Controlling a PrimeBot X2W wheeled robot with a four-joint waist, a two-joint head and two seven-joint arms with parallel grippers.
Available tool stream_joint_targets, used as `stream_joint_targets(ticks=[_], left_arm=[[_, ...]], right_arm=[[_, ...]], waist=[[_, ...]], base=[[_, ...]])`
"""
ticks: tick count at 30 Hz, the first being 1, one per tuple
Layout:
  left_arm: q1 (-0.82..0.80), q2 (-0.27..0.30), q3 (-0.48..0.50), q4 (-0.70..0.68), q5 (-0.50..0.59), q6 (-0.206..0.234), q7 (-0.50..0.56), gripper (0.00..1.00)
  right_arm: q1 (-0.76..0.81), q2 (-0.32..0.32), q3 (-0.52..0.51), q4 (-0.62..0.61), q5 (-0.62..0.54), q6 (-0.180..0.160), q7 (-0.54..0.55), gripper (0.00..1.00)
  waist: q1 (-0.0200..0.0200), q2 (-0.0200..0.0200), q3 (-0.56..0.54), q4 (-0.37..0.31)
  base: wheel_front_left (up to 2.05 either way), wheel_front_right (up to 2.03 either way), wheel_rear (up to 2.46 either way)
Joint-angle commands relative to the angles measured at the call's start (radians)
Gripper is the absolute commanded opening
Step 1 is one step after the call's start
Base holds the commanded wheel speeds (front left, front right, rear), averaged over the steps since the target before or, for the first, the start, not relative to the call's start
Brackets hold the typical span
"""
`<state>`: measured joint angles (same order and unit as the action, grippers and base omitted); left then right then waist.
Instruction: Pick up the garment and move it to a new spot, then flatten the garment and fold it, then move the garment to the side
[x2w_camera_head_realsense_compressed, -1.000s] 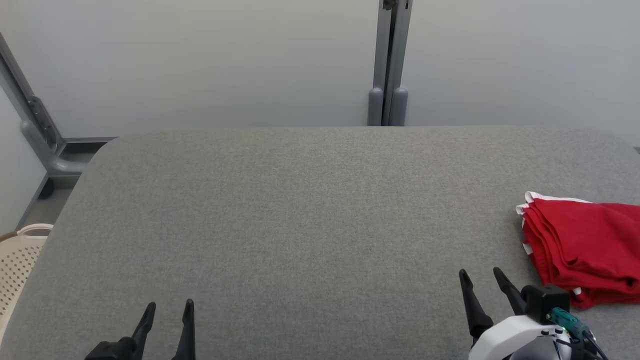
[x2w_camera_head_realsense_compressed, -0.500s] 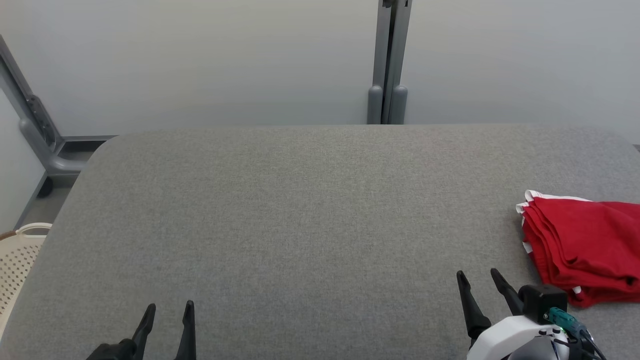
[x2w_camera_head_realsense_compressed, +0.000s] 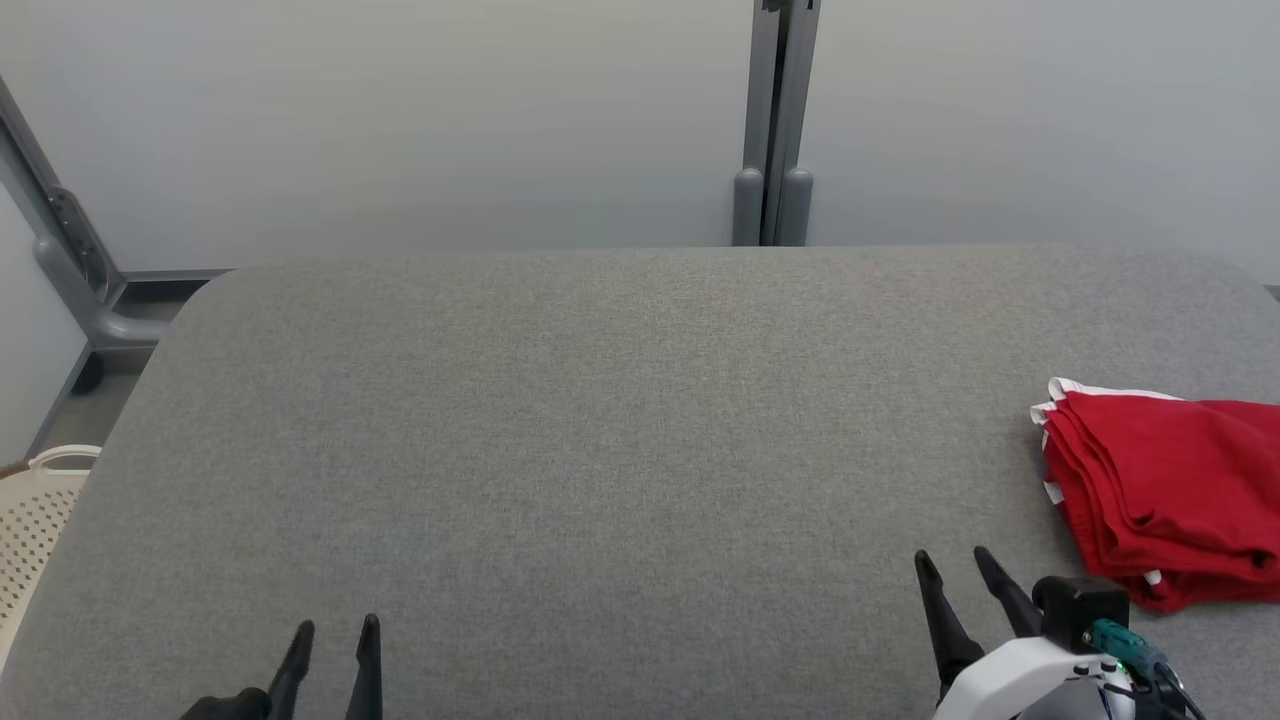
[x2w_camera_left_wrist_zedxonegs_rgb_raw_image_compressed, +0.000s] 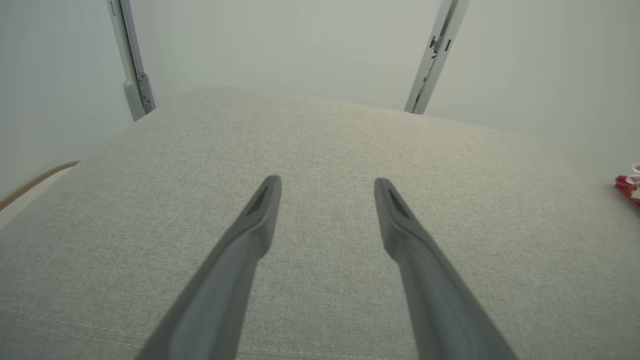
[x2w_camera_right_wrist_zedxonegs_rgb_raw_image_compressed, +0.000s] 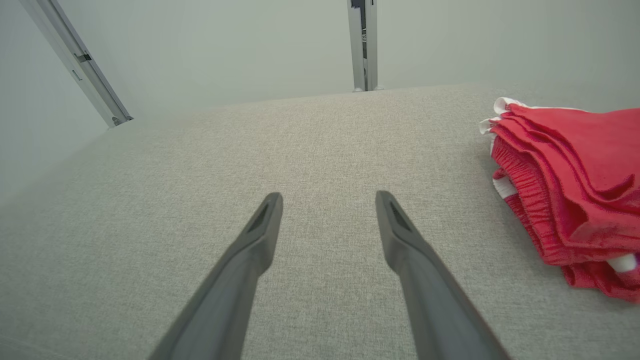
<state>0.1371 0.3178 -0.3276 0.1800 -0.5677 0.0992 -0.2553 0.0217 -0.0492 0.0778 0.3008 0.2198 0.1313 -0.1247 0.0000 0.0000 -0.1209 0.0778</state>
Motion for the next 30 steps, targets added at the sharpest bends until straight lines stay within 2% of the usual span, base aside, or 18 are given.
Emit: stream_joint_targets(ticks=[1,4,21,30], left_arm=[[0.001,-0.002,-0.001,0.003,-0.001,0.000,0.000,0.00],[0.005,-0.017,-0.006,0.025,-0.007,-0.001,0.002,0.00],[-0.070,-0.072,0.043,0.048,-0.245,-0.052,0.063,0.00],[-0.101,-0.095,0.062,0.059,-0.342,-0.073,0.087,0.00]], right_arm=[[0.001,0.000,0.000,0.003,0.001,0.000,0.000,0.00],[0.016,0.004,-0.003,0.026,0.008,0.000,0.003,0.00],[0.014,0.003,-0.093,-0.024,0.321,0.000,0.075,0.00],[0.014,0.002,-0.128,-0.045,0.449,0.000,0.102,0.00]], waist=[[0.0000,0.0000,0.000,0.000],[0.0000,0.0000,0.001,0.000],[0.0000,0.0000,0.017,-0.011],[0.0000,0.0000,0.025,-0.016]], base=[[0.00,0.00,0.00],[0.00,0.00,0.00],[0.00,0.00,0.00],[0.00,0.00,0.00]])
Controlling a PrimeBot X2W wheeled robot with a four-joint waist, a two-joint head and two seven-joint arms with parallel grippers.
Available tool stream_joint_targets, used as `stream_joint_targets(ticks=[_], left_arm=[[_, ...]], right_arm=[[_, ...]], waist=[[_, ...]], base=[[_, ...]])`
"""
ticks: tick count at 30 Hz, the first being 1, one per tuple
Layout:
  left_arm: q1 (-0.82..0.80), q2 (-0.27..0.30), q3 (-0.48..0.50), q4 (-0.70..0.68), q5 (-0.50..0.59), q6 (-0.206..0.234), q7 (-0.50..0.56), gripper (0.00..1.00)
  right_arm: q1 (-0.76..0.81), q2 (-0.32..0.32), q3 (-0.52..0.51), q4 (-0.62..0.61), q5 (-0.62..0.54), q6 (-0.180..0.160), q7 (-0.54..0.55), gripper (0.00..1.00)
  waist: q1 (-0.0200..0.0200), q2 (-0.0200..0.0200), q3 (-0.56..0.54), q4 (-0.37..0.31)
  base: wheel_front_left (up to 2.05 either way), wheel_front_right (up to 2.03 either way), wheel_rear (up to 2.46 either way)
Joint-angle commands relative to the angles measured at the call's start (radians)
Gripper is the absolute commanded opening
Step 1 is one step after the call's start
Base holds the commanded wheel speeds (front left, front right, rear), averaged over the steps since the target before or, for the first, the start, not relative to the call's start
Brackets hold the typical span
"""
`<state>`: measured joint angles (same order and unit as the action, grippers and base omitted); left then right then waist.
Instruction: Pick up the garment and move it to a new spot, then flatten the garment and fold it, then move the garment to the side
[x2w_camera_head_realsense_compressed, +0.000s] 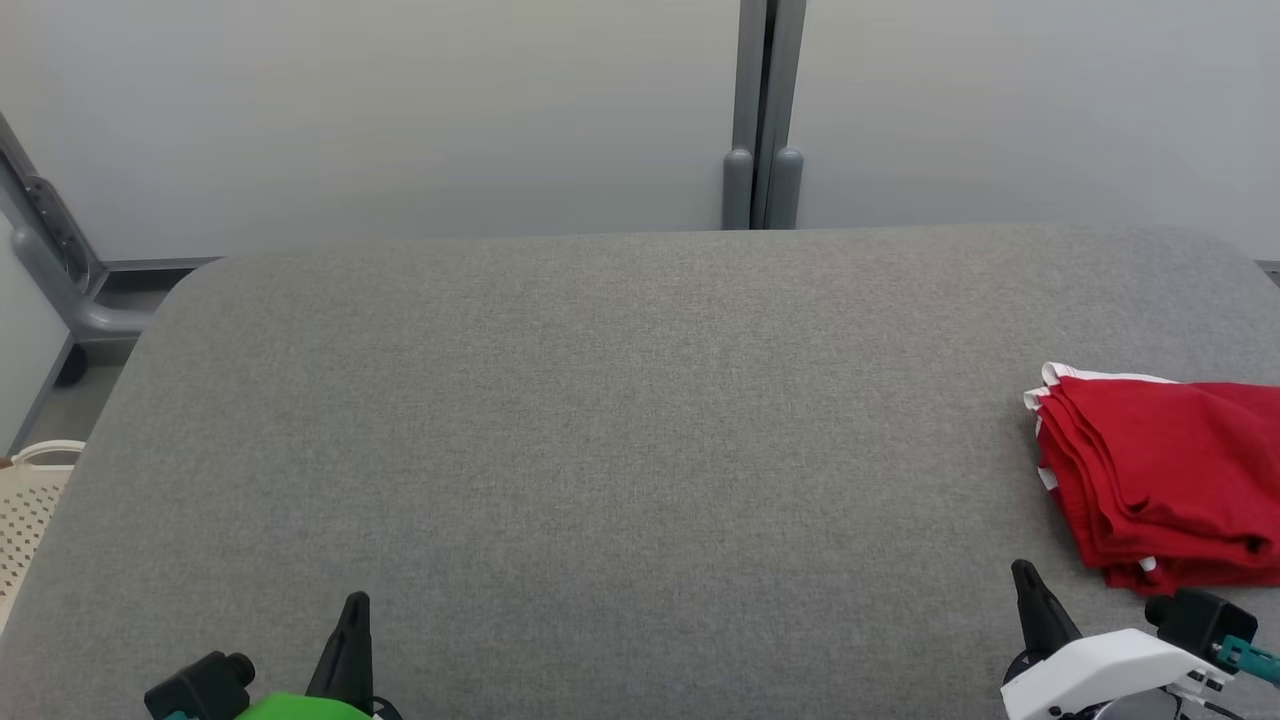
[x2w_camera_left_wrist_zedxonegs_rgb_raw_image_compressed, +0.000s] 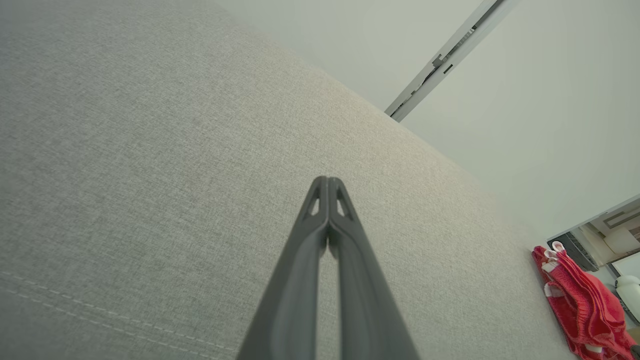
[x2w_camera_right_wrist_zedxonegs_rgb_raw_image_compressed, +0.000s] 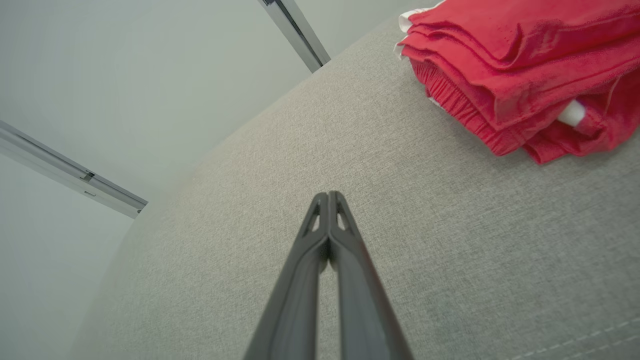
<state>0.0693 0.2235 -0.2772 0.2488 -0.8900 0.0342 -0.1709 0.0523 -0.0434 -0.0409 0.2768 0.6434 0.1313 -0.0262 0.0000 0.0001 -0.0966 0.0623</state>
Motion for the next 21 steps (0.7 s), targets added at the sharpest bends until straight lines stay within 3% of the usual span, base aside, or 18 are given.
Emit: stream_joint_targets(ticks=[1,21], left_arm=[[-0.037,-0.003,0.014,-0.008,-0.032,-0.011,0.006,0.00],[-0.102,-0.052,0.055,0.011,-0.238,-0.056,0.057,0.00]], right_arm=[[-0.017,-0.004,-0.013,-0.024,0.040,0.000,0.007,0.00],[-0.019,-0.005,-0.089,-0.066,0.310,0.000,0.068,0.00]], waist=[[0.0000,-0.0001,0.002,-0.001],[0.0000,-0.0001,0.021,-0.014]], base=[[0.00,0.00,0.00],[0.00,0.00,0.00]])
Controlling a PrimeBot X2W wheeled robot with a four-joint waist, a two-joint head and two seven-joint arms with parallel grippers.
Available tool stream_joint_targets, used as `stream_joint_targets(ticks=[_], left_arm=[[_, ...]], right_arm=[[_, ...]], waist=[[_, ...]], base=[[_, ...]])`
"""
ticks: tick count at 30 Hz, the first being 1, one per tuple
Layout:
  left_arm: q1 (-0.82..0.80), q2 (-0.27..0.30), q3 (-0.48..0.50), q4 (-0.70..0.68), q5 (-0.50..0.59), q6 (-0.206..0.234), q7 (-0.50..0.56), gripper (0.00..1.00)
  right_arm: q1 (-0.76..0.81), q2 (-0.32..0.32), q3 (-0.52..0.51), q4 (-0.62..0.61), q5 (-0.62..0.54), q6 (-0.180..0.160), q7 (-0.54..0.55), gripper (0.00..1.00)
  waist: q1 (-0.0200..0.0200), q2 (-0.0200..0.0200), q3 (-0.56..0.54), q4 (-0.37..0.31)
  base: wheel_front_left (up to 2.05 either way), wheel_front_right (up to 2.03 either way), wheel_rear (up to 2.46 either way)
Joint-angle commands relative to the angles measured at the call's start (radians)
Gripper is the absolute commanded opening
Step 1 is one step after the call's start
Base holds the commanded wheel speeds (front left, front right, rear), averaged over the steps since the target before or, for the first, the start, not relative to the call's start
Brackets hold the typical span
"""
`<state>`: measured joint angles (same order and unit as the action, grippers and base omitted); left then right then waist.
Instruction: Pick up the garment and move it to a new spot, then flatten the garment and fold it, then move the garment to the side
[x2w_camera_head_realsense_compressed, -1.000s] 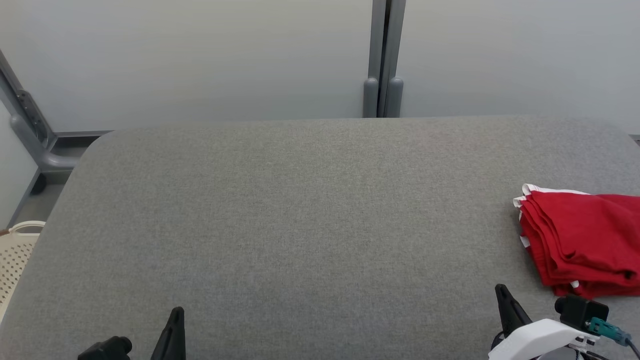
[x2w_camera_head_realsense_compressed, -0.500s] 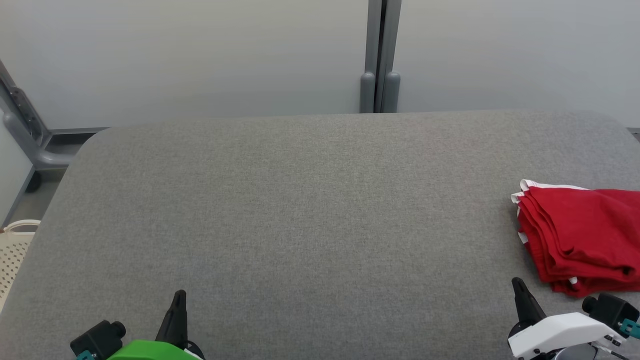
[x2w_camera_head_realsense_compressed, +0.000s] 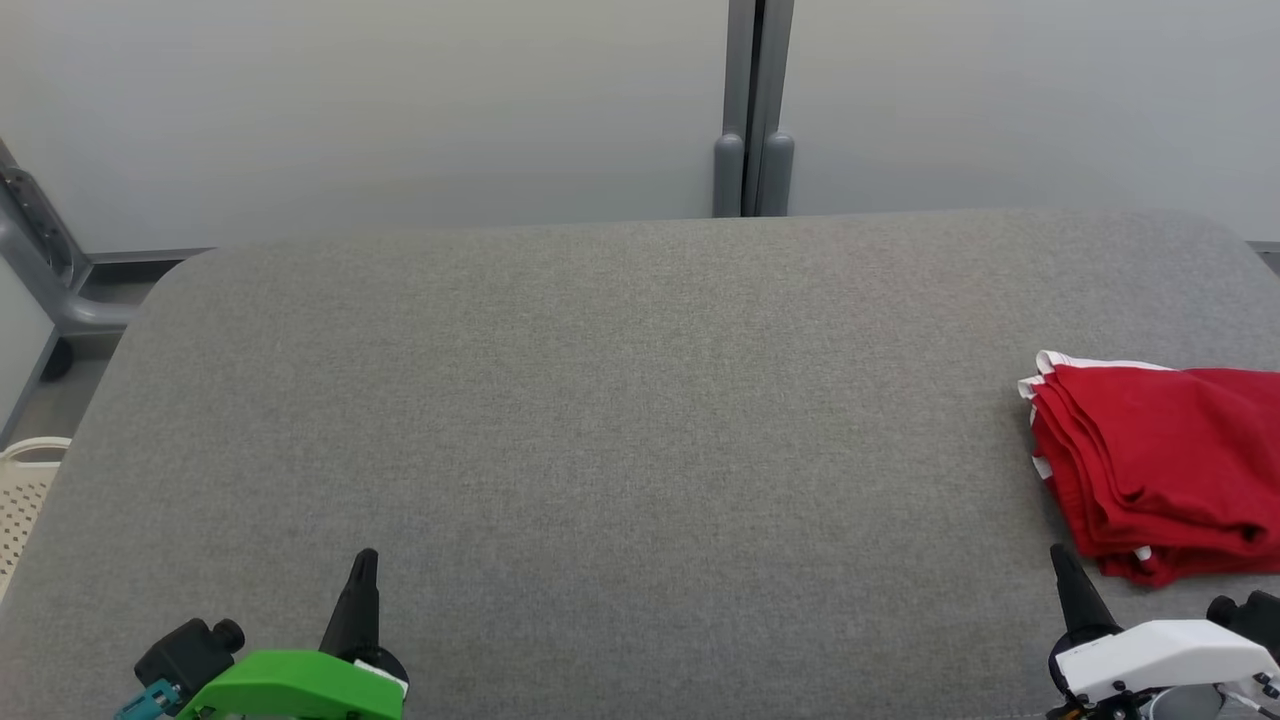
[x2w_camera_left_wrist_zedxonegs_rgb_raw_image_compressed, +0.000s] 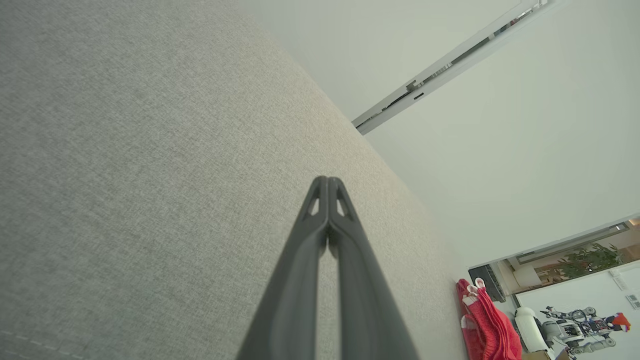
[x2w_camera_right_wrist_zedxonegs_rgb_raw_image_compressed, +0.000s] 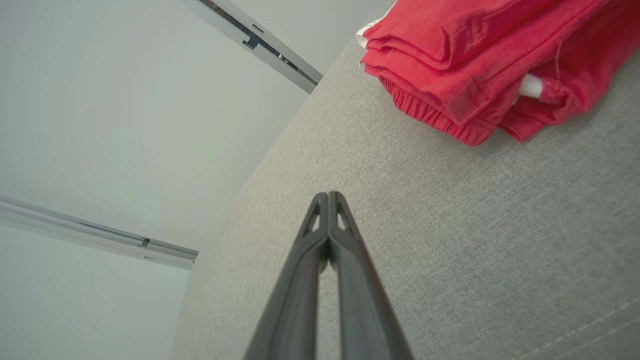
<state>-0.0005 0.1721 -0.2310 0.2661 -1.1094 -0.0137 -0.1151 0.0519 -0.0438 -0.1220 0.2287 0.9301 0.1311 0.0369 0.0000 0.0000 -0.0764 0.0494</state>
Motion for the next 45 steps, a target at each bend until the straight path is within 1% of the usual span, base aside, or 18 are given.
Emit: stream_joint_targets(ticks=[1,23,45], left_arm=[[-0.036,-0.002,0.011,-0.005,-0.027,-0.010,0.004,0.00],[-0.093,-0.046,0.048,0.010,-0.208,-0.050,0.052,0.00],[-0.136,-0.081,0.078,0.024,-0.360,-0.082,0.089,0.00]], right_arm=[[-0.018,-0.005,-0.012,-0.020,0.036,0.000,0.008,0.00],[-0.020,-0.007,-0.080,-0.057,0.275,0.000,0.062,0.00],[-0.020,-0.008,-0.136,-0.088,0.470,0.000,0.107,0.00]], waist=[[0.0000,0.0000,0.002,-0.001],[0.0000,0.0000,0.023,-0.015],[0.0000,0.0000,0.045,-0.029]], base=[[0.00,0.00,0.00],[0.00,0.00,0.00],[0.00,0.00,0.00]])
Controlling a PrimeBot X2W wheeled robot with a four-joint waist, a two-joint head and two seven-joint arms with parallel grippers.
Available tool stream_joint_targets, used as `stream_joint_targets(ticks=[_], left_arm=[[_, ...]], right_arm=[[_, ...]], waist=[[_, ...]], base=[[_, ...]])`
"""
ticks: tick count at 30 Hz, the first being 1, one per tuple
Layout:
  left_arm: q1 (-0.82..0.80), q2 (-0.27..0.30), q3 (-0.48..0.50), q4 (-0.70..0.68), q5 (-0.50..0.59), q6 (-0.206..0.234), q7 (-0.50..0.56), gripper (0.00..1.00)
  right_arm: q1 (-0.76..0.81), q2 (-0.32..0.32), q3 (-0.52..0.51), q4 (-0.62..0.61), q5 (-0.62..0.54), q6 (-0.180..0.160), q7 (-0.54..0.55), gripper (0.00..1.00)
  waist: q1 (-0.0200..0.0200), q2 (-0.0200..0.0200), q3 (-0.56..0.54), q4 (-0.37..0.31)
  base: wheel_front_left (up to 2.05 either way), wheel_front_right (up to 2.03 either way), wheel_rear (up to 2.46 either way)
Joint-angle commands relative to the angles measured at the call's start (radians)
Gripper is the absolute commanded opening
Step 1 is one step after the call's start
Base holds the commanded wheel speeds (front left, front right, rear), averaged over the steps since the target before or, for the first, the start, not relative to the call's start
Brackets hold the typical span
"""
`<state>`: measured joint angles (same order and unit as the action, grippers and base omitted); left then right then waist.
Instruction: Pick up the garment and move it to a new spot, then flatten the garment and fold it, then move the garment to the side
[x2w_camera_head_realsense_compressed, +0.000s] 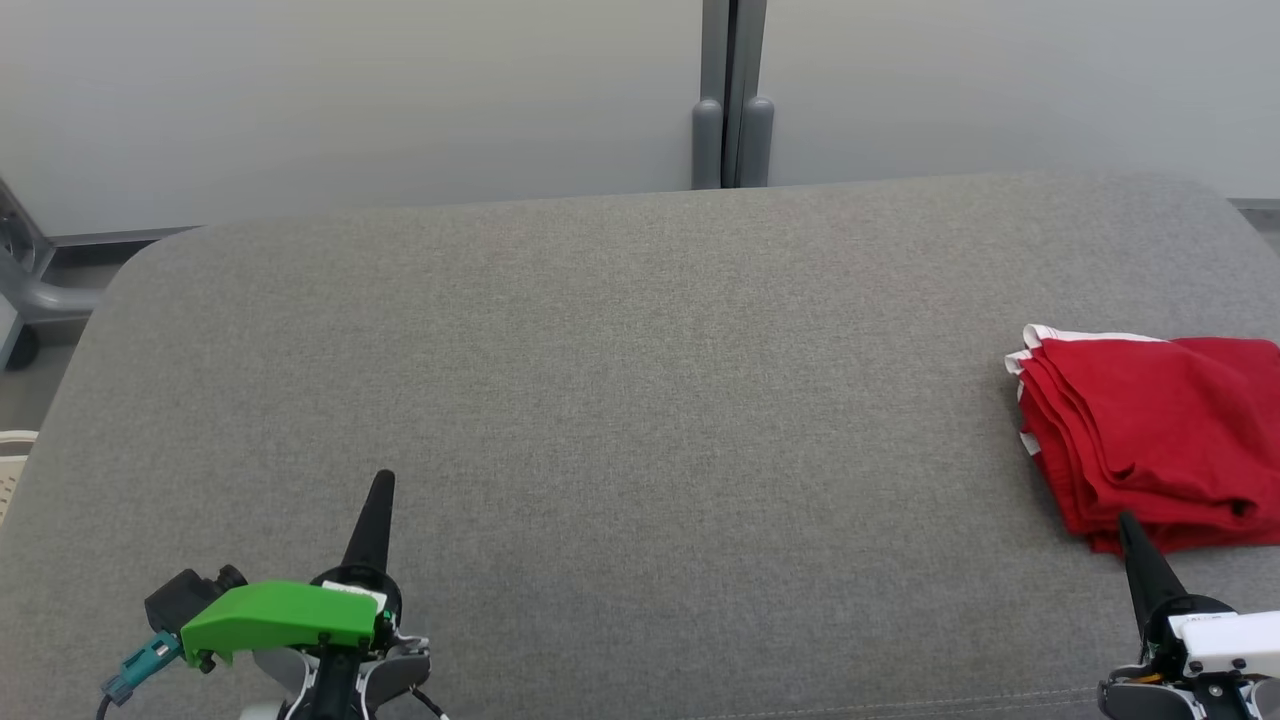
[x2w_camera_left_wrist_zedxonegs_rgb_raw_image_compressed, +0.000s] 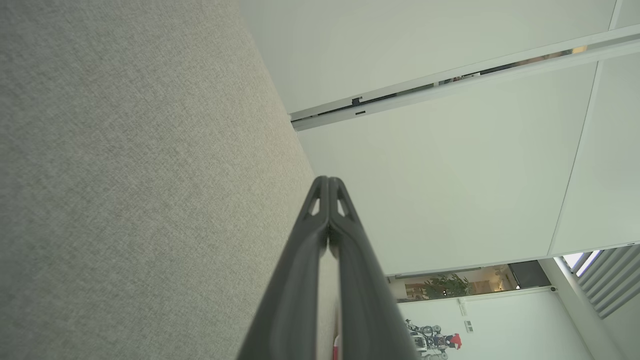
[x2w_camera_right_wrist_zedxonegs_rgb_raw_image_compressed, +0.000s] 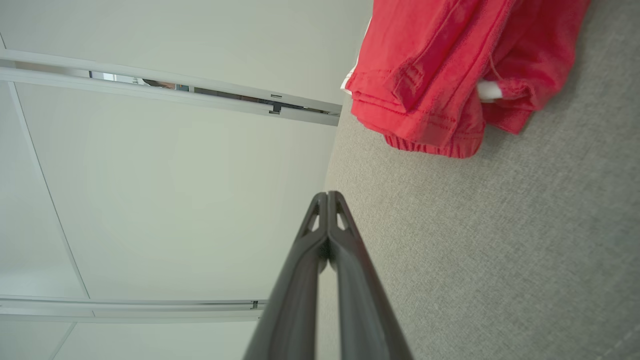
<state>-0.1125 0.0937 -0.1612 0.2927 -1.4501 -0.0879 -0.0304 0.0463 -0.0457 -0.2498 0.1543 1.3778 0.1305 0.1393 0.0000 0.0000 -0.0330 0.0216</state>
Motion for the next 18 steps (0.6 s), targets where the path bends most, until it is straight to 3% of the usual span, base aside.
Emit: stream_joint_targets(ticks=[1,18], left_arm=[[-0.026,-0.004,0.009,-0.001,-0.025,-0.010,0.006,0.00],[-0.055,-0.027,0.026,0.009,-0.115,-0.029,0.030,0.00]], right_arm=[[-0.015,-0.006,-0.010,-0.014,0.030,0.001,0.007,0.00],[-0.013,-0.006,-0.045,-0.032,0.151,0.000,0.036,0.00]], waist=[[0.0000,0.0000,0.002,-0.002],[0.0000,0.0000,0.018,-0.012]], base=[[0.00,0.00,0.00],[0.00,0.00,0.00]])
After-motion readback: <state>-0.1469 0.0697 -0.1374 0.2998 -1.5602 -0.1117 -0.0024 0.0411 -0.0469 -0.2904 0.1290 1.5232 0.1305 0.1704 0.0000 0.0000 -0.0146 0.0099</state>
